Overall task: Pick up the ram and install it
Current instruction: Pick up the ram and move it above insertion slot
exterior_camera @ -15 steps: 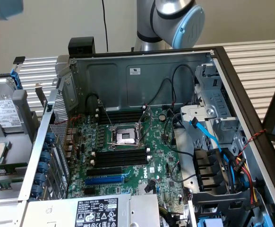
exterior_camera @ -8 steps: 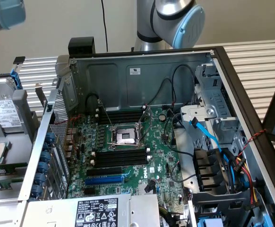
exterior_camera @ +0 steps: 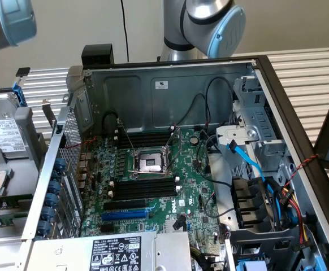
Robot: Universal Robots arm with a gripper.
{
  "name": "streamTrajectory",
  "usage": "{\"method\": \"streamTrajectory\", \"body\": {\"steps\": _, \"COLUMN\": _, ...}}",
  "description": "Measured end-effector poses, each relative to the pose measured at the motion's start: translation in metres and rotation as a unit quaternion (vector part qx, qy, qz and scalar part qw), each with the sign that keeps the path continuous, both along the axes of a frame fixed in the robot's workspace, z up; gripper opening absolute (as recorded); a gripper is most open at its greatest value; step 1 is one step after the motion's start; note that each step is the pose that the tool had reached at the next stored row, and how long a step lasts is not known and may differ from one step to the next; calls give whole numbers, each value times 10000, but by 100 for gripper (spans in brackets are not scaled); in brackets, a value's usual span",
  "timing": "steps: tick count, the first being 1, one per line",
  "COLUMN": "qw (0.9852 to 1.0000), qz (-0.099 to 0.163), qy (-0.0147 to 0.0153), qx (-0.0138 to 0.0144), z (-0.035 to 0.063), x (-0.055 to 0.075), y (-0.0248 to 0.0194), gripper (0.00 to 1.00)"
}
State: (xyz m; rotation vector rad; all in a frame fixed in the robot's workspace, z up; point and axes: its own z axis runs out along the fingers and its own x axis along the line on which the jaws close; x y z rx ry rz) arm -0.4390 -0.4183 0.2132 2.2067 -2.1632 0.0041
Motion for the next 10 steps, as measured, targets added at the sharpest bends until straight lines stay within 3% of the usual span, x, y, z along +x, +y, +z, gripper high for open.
{"method": "streamTrajectory", "body": {"steps": 10, "qw": 10000, "qz": 55, "qy": -11, "qx": -14, "z": -61, "x": 53, "y": -9, "gripper": 24}}
